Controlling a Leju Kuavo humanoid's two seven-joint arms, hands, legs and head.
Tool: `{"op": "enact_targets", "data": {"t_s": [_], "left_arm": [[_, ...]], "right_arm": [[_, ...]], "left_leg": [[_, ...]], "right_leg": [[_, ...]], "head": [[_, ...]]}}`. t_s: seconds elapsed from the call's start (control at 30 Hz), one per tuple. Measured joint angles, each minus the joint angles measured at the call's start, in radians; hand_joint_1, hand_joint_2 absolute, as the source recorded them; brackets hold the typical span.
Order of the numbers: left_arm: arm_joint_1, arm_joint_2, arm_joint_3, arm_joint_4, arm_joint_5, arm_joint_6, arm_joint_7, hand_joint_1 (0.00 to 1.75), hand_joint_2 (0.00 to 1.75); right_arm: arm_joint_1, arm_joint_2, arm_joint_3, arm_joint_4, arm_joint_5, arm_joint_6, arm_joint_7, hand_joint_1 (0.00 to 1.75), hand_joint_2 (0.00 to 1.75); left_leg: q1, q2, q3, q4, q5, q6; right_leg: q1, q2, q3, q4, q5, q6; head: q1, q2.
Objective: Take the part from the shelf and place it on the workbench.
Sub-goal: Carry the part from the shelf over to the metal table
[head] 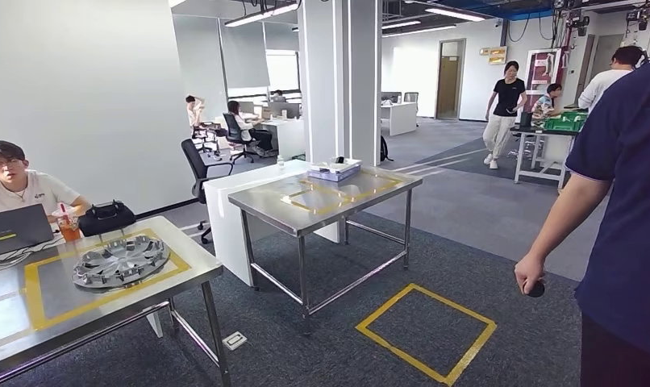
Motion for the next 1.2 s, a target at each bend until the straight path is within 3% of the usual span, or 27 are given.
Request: {"op": "enact_targets", "data": {"t_s": [0.07,0.13,0.2,0.23,0.27,0.33,0.4,0.43,0.47,0.53,0.57,0.63,0.7,0.73,0.8,0.87,0.93,0.97,1.0,1.07,1.13,1.17,1.2], "left_arm": [[-0.006,-0.001,-0.003,0.000,0.002,0.000,0.000,1.61,1.75],[-0.013,-0.002,-0.005,0.000,0.003,0.001,0.000,1.61,1.75],[-0.015,-0.002,-0.006,-0.001,0.003,0.001,-0.001,1.61,1.75],[-0.016,-0.002,-0.007,-0.001,0.004,0.001,-0.001,1.61,1.75],[-0.017,-0.002,-0.008,-0.002,0.004,0.001,-0.001,1.61,1.75],[-0.017,-0.004,-0.010,-0.001,0.004,0.001,-0.001,1.61,1.75],[-0.014,-0.004,-0.012,0.001,0.004,0.001,-0.001,1.61,1.75],[-0.012,-0.004,-0.013,0.002,0.004,0.001,-0.001,1.61,1.75],[-0.012,-0.004,-0.013,0.003,0.004,0.002,-0.001,1.61,1.75],[-0.011,-0.004,-0.013,0.004,0.004,0.002,-0.001,1.61,1.75],[-0.012,-0.004,-0.013,0.004,0.004,0.002,-0.001,1.61,1.75],[-0.012,-0.004,-0.014,0.004,0.004,0.002,-0.001,1.61,1.75],[-0.011,-0.002,-0.014,0.004,0.004,0.002,-0.001,1.61,1.75],[-0.011,-0.001,-0.014,0.004,0.004,0.002,-0.001,1.61,1.75],[-0.013,0.000,-0.014,0.004,0.004,0.002,-0.001,1.61,1.75],[-0.013,0.000,-0.015,0.004,0.004,0.002,-0.001,1.61,1.75],[-0.012,0.001,-0.015,0.004,0.004,0.002,-0.002,1.61,1.75],[-0.012,0.001,-0.015,0.004,0.004,0.002,-0.002,1.61,1.75],[-0.013,0.001,-0.015,0.004,0.004,0.002,-0.002,1.61,1.75],[-0.016,0.001,-0.015,0.000,0.005,0.005,0.000,1.61,1.75],[-0.021,0.001,-0.015,-0.006,0.007,0.010,0.002,1.61,1.75],[-0.022,0.002,-0.015,-0.009,0.009,0.011,0.004,1.61,1.75],[-0.022,0.002,-0.015,-0.012,0.012,0.012,0.005,1.61,1.75]], "right_arm": [[0.000,0.007,-0.001,0.000,0.000,0.001,0.005,0.00,0.00],[0.000,0.014,-0.001,0.000,0.000,0.001,0.008,0.00,0.00],[-0.003,0.015,-0.001,-0.001,0.000,0.002,0.009,0.00,0.00],[-0.004,0.016,-0.001,-0.002,0.000,0.002,0.010,0.00,0.00],[-0.005,0.016,-0.001,-0.003,0.000,0.002,0.010,0.00,0.00],[-0.004,0.013,-0.003,-0.004,0.000,0.002,0.009,0.00,0.00],[-0.003,0.009,-0.006,-0.004,0.000,0.002,0.010,0.00,0.00],[-0.002,0.006,-0.006,-0.004,0.000,0.002,0.010,0.00,0.00],[-0.001,0.005,-0.006,-0.004,0.000,0.002,0.011,0.00,0.00],[-0.001,0.004,-0.006,-0.004,0.000,0.002,0.011,0.00,0.00],[-0.002,0.005,-0.006,-0.004,0.000,0.002,0.011,0.00,0.00],[-0.004,0.007,-0.007,-0.005,0.000,0.002,0.011,0.00,0.00],[-0.006,0.007,-0.007,-0.006,0.000,0.002,0.011,0.00,0.00],[-0.007,0.007,-0.007,-0.007,0.000,0.002,0.011,0.00,0.00],[-0.005,0.008,-0.007,-0.008,0.000,0.002,0.011,0.00,0.00],[-0.002,0.009,-0.007,-0.008,0.000,0.006,0.012,0.00,0.00],[0.000,0.008,-0.007,-0.008,0.000,0.012,0.013,0.00,0.00],[0.000,0.008,-0.007,-0.008,0.000,0.014,0.014,0.00,0.00],[-0.001,0.009,-0.007,-0.008,0.000,0.014,0.015,0.00,0.00],[0.000,0.010,-0.005,-0.008,0.000,0.014,0.015,0.00,0.00],[0.001,0.011,-0.004,-0.008,0.000,0.016,0.012,0.00,0.00],[0.001,0.011,-0.004,-0.008,0.000,0.019,0.010,0.00,0.00],[0.002,0.011,-0.003,-0.010,0.000,0.023,0.008,0.00,0.00]], "left_leg": [[-0.020,0.042,0.065,-0.128,0.049,0.028],[-0.035,0.062,0.088,-0.177,0.057,0.044],[-0.032,0.038,0.099,-0.197,0.066,0.050],[-0.027,0.026,0.112,-0.215,0.074,0.053],[-0.022,0.014,0.125,-0.233,0.084,0.056],[-0.014,-0.008,0.138,-0.250,0.096,0.057],[-0.011,-0.034,0.136,-0.249,0.097,0.054],[-0.009,-0.047,0.135,-0.248,0.096,0.051],[-0.005,-0.061,0.135,-0.244,0.093,0.045],[0.004,-0.085,0.131,-0.227,0.083,0.028],[0.006,-0.095,0.124,-0.212,0.075,0.017],[0.006,-0.109,0.110,-0.192,0.064,0.002],[0.009,-0.117,0.104,-0.186,0.060,-0.003],[0.010,-0.107,0.100,-0.178,0.055,-0.006],[0.013,-0.063,0.069,-0.113,0.021,-0.014],[0.014,-0.022,0.000,0.015,-0.033,-0.019],[0.015,-0.011,-0.056,0.103,-0.052,-0.018],[0.014,-0.008,-0.060,0.099,-0.036,-0.014],[0.011,-0.003,-0.042,0.057,-0.004,-0.006],[-0.006,0.040,0.025,-0.078,0.057,0.020],[-0.023,0.079,0.065,-0.160,0.073,0.037],[-0.027,0.078,0.067,-0.168,0.068,0.039],[-0.028,0.063,0.068,-0.174,0.069,0.040]], "right_leg": [[0.005,-0.015,0.009,-0.001,-0.006,0.000],[0.005,-0.035,0.013,-0.004,-0.011,0.006],[0.006,-0.057,0.022,-0.010,-0.014,0.013],[0.007,-0.054,0.025,-0.007,-0.018,0.015],[0.007,-0.041,0.019,0.013,-0.029,0.015],[0.001,-0.001,-0.032,0.115,-0.071,0.017],[-0.009,0.015,-0.097,0.229,-0.107,0.027],[-0.014,0.016,-0.111,0.245,-0.105,0.037],[-0.020,0.018,-0.104,0.221,-0.086,0.050],[-0.032,0.036,-0.049,0.097,-0.027,0.079],[-0.036,0.048,-0.024,0.043,-0.007,0.082],[-0.035,0.060,-0.005,0.003,0.004,0.069],[-0.032,0.046,-0.005,0.006,0.003,0.049],[-0.032,0.039,-0.003,0.006,0.001,0.043],[-0.032,0.023,0.003,0.004,-0.002,0.032],[-0.026,0.004,0.005,0.004,-0.006,0.023],[-0.020,-0.018,0.006,0.004,-0.010,0.019],[-0.017,-0.030,0.008,0.004,-0.012,0.018],[-0.013,-0.041,0.012,0.004,-0.015,0.017],[-0.005,-0.061,0.021,0.003,-0.022,0.017],[-0.001,-0.084,0.028,0.001,-0.028,0.022],[0.000,-0.098,0.031,-0.001,-0.031,0.026],[0.001,-0.113,0.036,-0.005,-0.033,0.029]], "head": [[0.000,0.000],[0.001,0.000],[0.000,0.000],[0.000,0.000],[0.000,0.000],[0.003,0.000],[0.006,0.000],[0.006,0.000],[0.007,0.000],[0.008,0.000],[0.010,0.000],[0.011,0.000],[0.008,0.000],[0.007,0.000],[0.003,0.000],[0.001,0.000],[0.000,0.000],[-0.001,0.000],[-0.001,0.000],[-0.001,0.000],[0.000,0.000],[0.000,0.000],[0.000,0.000]]}}
